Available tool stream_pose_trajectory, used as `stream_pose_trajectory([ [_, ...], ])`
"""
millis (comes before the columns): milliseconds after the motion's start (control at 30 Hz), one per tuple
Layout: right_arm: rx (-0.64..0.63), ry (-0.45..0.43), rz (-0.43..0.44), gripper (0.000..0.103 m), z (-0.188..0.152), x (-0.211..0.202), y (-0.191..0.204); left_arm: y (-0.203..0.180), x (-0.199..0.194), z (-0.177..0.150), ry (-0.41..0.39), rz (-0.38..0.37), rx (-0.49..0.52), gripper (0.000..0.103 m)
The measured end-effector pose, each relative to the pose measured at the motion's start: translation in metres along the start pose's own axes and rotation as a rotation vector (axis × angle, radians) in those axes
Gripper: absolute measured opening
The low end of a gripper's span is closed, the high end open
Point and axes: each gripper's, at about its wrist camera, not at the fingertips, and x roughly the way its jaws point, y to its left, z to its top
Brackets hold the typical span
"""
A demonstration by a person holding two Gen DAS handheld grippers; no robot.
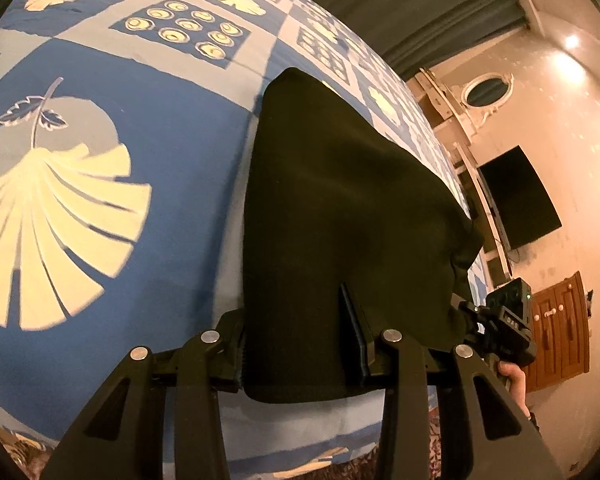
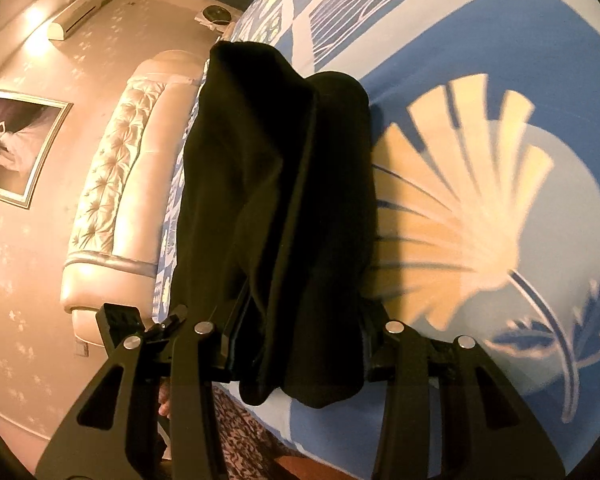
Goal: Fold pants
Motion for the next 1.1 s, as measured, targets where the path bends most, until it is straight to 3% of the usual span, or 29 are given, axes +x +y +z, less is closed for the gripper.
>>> stream_pose_trajectory([
  [733,0.03,0.011,0.045,0.041,0.027,0.037,0.016,0.028,-0.038,-0.012,-0.028,0.003,-0.061,0.04],
  [1100,0.003,0.037,0.001,0.031,0.032,0.026,0.015,0.017,-0.044,-0.02,0.006,0.016,-0.039,0.043],
])
